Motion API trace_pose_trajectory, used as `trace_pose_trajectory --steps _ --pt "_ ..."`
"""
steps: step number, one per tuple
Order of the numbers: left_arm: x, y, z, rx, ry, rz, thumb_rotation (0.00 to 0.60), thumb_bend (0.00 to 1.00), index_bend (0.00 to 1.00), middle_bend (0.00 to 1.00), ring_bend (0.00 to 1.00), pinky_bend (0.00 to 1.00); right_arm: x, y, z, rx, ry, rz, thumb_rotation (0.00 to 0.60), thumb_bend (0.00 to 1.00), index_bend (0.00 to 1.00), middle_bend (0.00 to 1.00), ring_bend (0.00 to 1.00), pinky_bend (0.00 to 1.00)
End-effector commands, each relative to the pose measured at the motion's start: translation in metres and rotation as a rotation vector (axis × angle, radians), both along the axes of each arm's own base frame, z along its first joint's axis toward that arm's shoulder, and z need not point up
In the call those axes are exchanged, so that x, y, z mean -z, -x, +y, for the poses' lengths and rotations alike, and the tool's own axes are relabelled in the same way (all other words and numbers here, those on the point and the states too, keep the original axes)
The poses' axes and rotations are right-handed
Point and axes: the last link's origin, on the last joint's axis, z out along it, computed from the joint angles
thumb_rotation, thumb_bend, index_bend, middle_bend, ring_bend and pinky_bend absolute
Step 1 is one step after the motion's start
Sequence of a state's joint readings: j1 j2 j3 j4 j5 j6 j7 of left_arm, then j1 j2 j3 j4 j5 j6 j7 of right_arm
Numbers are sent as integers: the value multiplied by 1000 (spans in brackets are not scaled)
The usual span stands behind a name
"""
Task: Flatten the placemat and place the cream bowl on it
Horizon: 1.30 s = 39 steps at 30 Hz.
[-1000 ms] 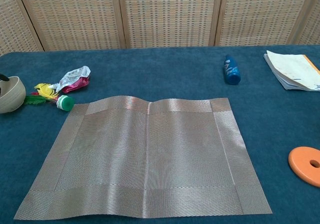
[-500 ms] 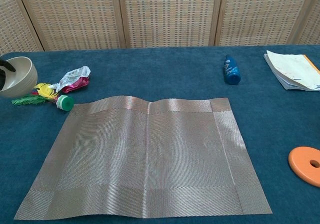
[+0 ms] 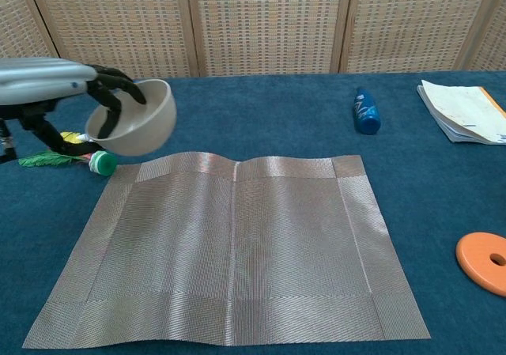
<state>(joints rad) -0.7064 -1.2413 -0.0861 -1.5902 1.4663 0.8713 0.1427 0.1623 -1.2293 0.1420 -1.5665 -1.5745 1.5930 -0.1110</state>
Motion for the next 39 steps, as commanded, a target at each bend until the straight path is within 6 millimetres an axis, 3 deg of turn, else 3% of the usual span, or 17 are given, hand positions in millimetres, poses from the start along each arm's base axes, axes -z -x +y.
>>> trace_pose_trajectory --steps 1,9,16,26,29,31,33,34,36,39 --pt "34 -39 -2 84 101 42 600 528 742 0 0 0 -1 1 0 4 3 -1 600 0 59 0 0 0" --pt "82 -52 -14 126 197 150 600 528 742 0 0 0 -4 5 0 18 10 -3 600 0 60 0 0 0" --pt "98 -52 -25 125 233 175 600 528 742 0 0 0 -5 5 0 17 15 -5 600 0 60 0 0 0" --pt "102 -50 -31 133 232 255 600 525 691 0 0 0 -6 5 0 18 17 -6 600 0 60 0 0 0" --pt "101 -51 -31 130 220 253 600 473 505 0 0 0 -6 5 0 18 17 -7 600 0 60 0 0 0" --pt "100 -51 -31 127 211 247 600 308 221 0 0 0 -6 5 0 17 17 -7 600 0 60 0 0 0" --pt "95 -53 -31 121 193 223 600 124 42 0 0 0 -6 5 0 17 18 -7 600 0 60 0 0 0" --pt "92 -54 -32 119 186 211 600 53 3 0 0 0 -7 5 0 17 18 -7 600 0 60 0 0 0" --pt "87 -55 -31 116 173 193 600 3 0 0 0 0 -7 5 0 17 18 -8 600 0 60 0 0 0" --pt "76 -56 -30 111 143 161 600 0 0 0 0 0 -7 4 1 15 18 -9 600 0 61 0 0 0"
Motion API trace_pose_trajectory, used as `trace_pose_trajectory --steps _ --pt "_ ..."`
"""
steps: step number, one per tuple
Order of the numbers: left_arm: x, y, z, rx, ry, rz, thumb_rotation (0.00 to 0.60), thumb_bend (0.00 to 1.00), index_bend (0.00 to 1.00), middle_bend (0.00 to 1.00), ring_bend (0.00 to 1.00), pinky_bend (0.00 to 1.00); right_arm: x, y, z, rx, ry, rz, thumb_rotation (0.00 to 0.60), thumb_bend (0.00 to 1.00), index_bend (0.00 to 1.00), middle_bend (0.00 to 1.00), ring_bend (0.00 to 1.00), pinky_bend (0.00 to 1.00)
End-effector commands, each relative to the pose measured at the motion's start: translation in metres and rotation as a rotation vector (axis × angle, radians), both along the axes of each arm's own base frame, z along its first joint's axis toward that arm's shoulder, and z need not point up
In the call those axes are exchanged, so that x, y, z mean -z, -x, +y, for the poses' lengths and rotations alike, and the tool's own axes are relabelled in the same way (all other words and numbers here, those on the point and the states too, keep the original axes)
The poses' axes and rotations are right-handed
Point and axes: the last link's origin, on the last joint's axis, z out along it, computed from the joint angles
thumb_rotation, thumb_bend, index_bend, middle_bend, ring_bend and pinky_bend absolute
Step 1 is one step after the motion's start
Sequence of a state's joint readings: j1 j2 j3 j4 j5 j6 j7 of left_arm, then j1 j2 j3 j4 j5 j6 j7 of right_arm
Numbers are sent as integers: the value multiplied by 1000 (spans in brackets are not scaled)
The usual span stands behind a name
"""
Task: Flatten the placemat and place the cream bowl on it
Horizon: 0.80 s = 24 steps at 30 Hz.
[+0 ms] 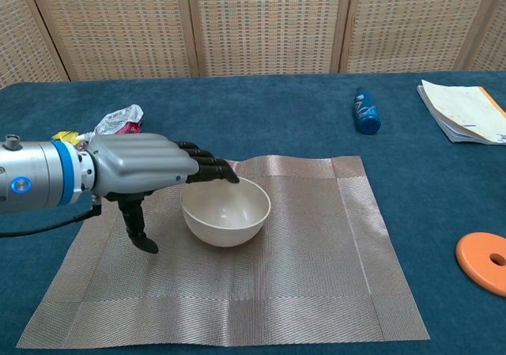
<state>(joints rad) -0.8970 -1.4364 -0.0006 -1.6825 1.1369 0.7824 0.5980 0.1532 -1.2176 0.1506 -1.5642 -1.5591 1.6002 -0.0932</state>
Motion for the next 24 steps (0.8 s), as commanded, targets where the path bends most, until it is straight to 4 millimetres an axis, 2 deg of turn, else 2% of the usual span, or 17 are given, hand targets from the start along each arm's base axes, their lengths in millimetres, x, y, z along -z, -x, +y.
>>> trace_pose_trajectory --steps 1,6,8,13,16,24 --pt "-13 -1 1 -6 -30 -38 600 0 0 0 0 0 0 0 0 -1 0 -1 600 0 61 0 0 0" --pt "-48 2 5 -28 -127 -115 600 0 0 0 0 0 -1 -2 1 -8 1 -1 600 0 62 0 0 0" --pt "-69 7 7 -60 -204 -169 600 0 0 0 0 0 -1 -3 2 -14 3 0 600 0 63 0 0 0" --pt "-97 22 4 -120 -331 -233 600 0 0 0 0 0 -1 -4 4 -19 11 7 600 0 68 0 0 0" --pt "-128 55 -12 -264 -520 -295 600 0 0 0 0 0 -2 -2 3 -9 22 23 600 0 69 0 0 0" --pt "-158 103 -58 -444 -731 -327 600 0 0 0 0 0 0 2 2 27 8 44 600 0 57 0 0 0"
